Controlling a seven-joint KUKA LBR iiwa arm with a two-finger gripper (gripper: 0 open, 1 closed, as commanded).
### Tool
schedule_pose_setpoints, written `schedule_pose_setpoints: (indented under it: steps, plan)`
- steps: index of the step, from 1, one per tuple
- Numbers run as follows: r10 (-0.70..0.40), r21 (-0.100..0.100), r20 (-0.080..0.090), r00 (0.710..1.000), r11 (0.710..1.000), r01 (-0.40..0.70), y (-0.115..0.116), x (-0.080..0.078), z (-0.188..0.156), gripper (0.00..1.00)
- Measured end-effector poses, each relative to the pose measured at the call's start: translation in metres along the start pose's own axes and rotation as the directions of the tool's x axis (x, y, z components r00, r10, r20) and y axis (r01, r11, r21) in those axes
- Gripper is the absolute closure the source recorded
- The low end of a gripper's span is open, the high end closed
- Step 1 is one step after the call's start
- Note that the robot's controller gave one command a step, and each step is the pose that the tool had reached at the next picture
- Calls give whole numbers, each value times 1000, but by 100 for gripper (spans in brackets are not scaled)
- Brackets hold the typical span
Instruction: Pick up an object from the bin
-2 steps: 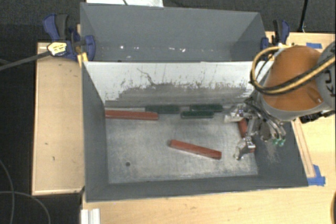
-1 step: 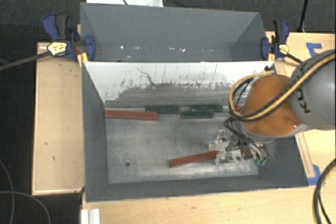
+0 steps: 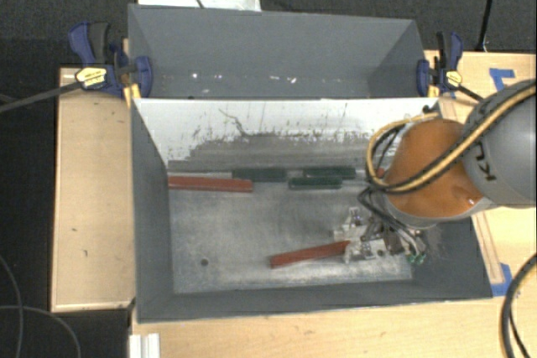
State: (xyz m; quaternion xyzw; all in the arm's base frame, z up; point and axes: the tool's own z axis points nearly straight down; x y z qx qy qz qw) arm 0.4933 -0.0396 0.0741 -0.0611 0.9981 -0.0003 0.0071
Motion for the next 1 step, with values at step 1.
schedule_pose_setpoints:
  steps: [1]
  plan:
    - [2,-2,-16,1000,1000,-2,2,-15,-196,100]
